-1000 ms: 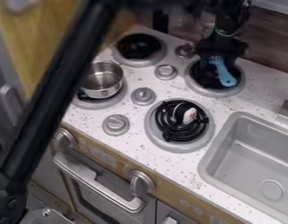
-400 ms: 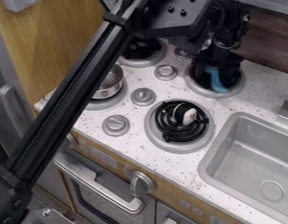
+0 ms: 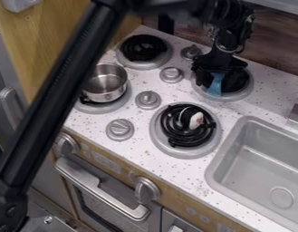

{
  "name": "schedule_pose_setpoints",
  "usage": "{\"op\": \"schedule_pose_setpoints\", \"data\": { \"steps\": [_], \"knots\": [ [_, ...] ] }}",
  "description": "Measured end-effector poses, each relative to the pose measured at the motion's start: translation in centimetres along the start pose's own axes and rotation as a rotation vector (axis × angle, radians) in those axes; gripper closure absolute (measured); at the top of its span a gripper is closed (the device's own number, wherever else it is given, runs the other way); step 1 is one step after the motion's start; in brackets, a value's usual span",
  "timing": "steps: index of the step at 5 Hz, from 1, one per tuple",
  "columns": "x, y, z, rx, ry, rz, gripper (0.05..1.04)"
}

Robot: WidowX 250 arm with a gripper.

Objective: Put the blue spatula to the right top of the burner

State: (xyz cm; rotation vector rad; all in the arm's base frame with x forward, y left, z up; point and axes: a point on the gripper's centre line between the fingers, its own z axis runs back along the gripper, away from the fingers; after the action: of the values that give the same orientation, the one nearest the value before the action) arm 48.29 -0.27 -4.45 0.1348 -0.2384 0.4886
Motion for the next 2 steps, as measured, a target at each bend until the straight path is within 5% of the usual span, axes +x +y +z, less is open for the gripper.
{"op": "schedule_pose_setpoints", "data": {
  "steps": [2],
  "knots": [
    [-5.2,2.7,5.1,-0.004,0.084,-0.052,0.085]
  ]
}}
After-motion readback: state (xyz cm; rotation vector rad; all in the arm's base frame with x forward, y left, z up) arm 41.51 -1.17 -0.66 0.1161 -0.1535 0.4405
